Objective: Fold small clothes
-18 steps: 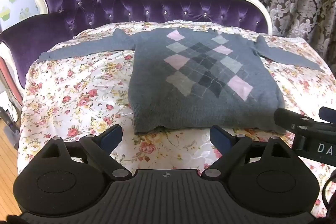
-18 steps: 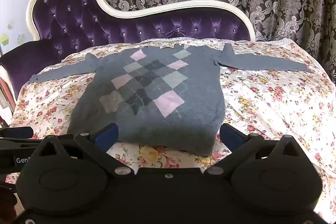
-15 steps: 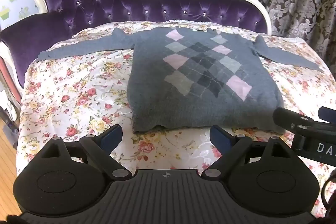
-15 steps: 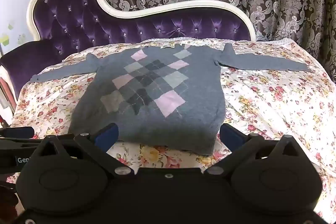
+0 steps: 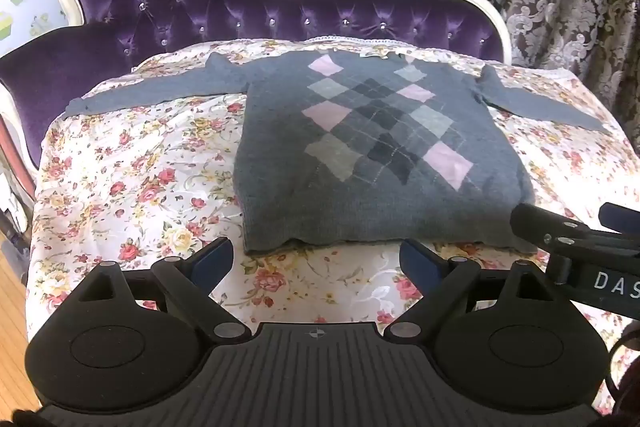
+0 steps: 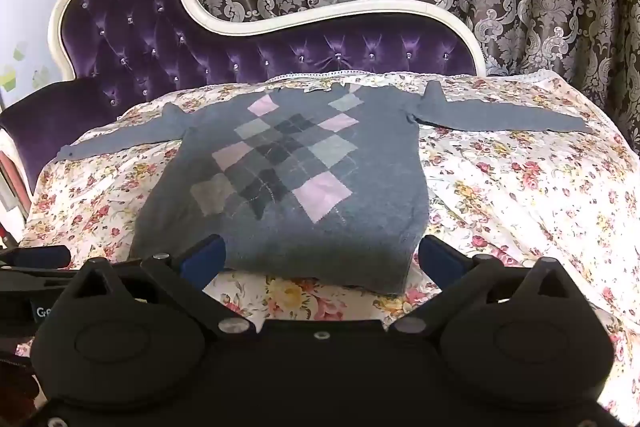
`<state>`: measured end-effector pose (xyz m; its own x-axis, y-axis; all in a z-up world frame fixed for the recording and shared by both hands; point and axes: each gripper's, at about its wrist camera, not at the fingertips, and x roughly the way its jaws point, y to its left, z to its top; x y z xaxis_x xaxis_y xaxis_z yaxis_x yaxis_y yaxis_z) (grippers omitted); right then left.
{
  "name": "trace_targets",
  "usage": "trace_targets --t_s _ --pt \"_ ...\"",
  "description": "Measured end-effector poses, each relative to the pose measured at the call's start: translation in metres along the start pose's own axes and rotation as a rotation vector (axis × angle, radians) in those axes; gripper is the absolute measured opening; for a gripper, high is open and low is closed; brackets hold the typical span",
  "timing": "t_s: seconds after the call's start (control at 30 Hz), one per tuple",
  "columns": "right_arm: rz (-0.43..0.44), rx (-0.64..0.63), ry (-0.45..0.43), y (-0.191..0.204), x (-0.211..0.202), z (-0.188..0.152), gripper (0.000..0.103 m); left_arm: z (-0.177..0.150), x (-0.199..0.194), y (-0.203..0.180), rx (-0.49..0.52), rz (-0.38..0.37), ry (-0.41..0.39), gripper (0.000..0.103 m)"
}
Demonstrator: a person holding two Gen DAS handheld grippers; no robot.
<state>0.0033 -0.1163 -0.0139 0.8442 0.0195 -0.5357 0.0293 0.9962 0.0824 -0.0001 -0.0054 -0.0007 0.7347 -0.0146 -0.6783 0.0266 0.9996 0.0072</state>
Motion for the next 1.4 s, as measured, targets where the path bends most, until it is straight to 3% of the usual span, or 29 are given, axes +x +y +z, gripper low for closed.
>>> trace_targets --t_s 0.67,1.4 --pt "-0.002 0.008 0.004 -0.001 0.003 0.001 0.102 0.004 0.000 0.000 -0.008 0.001 0.000 0.091" --pt "0.002 0.013 0.014 -0.004 0.010 0.006 0.102 0.011 0.009 0.019 -0.039 0.052 0.002 0.091"
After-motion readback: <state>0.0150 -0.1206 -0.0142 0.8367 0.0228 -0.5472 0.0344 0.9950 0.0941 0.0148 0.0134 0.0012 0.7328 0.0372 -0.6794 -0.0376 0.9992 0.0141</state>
